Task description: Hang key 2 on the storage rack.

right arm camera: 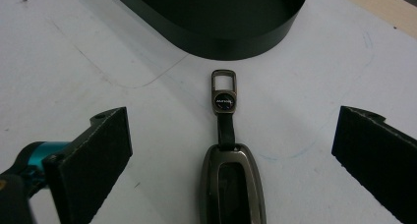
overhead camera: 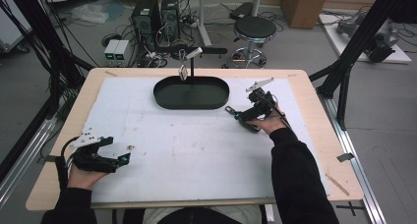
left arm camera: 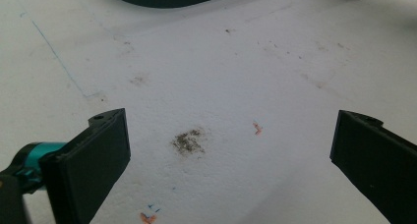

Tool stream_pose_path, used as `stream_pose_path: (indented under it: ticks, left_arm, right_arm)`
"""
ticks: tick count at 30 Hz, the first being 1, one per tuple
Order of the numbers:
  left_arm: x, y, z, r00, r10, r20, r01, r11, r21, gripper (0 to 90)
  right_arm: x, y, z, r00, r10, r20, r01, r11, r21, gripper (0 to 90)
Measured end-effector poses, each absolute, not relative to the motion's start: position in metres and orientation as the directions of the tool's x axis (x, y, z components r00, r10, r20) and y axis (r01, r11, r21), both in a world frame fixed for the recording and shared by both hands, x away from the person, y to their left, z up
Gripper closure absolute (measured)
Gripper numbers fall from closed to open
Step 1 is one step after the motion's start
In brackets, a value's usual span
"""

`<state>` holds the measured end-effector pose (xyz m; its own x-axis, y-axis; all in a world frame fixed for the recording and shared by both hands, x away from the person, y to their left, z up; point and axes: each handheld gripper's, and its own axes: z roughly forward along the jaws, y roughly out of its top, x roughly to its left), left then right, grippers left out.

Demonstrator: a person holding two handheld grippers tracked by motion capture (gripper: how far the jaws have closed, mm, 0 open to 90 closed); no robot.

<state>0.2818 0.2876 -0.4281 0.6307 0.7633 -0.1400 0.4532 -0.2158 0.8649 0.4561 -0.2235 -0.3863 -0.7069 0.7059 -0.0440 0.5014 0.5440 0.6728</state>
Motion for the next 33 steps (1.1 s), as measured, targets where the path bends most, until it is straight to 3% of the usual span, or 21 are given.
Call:
stream_pose_path:
  ticks: [8,15,24,27,28,29,33]
  left_arm:
    - [0.283,0.287,-0.429,0.635,0.759,-0.146,0.453,-0.212,0.866,2.0]
    - [0.284,0.288,-0.429,0.635,0.758,-0.147,0.453,-0.211,0.866,2.0]
    - [0.283,0.288,-0.428,0.634,0.761,-0.141,0.447,-0.211,0.869,2.1]
    - [0.283,0.288,-0.429,0.635,0.759,-0.142,0.449,-0.213,0.867,2.0]
    - [0.283,0.288,-0.429,0.635,0.759,-0.142,0.449,-0.213,0.867,2.0]
    - [0.284,0.288,-0.429,0.636,0.759,-0.143,0.449,-0.213,0.868,2.0]
    - [0.284,0.287,-0.429,0.639,0.756,-0.142,0.449,-0.216,0.867,2.0]
  right_arm:
    - [0.477,-0.207,-0.404,-0.718,0.692,-0.076,0.528,0.612,0.588,0.9]
    - [0.483,-0.197,-0.421,-0.759,0.649,-0.05,0.538,0.669,0.513,24.0]
    - [0.487,-0.199,-0.423,-0.748,0.663,0.012,0.576,0.64,0.508,36.6]
    - [0.489,-0.207,-0.423,-0.733,0.68,0.027,0.601,0.628,0.494,53.6]
    - [0.489,-0.207,-0.423,-0.733,0.68,0.027,0.601,0.628,0.494,53.6]
    - [0.489,-0.207,-0.423,-0.73,0.682,0.03,0.608,0.629,0.485,59.3]
    - [0.49,-0.207,-0.422,-0.726,0.687,0.029,0.611,0.625,0.485,62.2]
